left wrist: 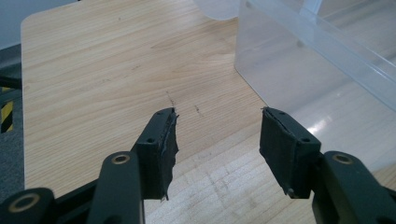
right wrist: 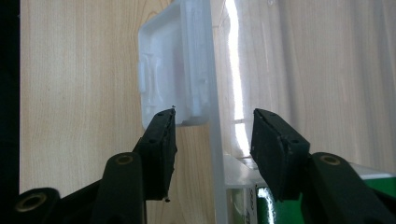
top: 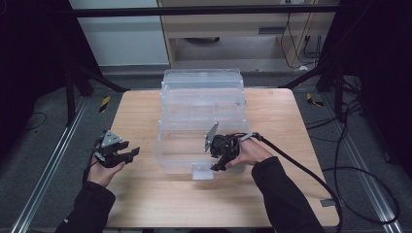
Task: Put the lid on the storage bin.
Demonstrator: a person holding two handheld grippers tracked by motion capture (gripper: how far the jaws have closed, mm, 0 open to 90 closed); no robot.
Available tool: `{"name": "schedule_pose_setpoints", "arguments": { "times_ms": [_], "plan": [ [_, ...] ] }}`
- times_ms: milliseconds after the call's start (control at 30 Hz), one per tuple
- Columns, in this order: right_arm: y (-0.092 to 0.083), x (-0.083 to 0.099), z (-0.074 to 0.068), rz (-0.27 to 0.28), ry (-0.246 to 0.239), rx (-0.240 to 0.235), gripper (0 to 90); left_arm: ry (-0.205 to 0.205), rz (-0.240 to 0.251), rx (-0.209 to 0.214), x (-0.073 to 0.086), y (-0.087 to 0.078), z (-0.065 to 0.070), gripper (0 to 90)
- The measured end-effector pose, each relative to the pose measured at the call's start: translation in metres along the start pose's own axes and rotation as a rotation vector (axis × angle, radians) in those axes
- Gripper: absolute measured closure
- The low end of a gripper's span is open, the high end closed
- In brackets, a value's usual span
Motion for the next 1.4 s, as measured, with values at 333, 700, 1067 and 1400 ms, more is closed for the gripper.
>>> {"name": "schedule_pose_setpoints", "arguments": {
  "times_ms": [333, 700, 1067, 1400],
  "plan": [
    [0.007, 0.001, -0.001, -0.002, -0.011, -0.047, 61.8, 0.006, 0.032, 0.009, -0.009, -0.004, 0.001, 47.0],
    [0.007, 0.003, -0.003, 0.002, 0.007, -0.049, 64.4, 0.035, 0.093, 0.008, -0.032, -0.014, -0.006, 48.0],
    [0.007, 0.005, -0.005, 0.018, 0.004, -0.038, 65.0, 0.118, 0.130, 0.025, -0.068, -0.017, -0.012, 51.1],
    [0.007, 0.005, -0.005, 0.021, -0.003, -0.033, 65.1, 0.196, 0.142, 0.058, -0.101, -0.015, -0.011, 53.3]
  ]
}}
Point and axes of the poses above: each handheld gripper's, and its own axes: y roughly forward along the jaws, x roughly out of its underside, z roughly to its right, the point moved 1 cm from there along y, roughly forward along the jaws, and after that the axes turned 13 degrees about y, right-handed, at the moved point
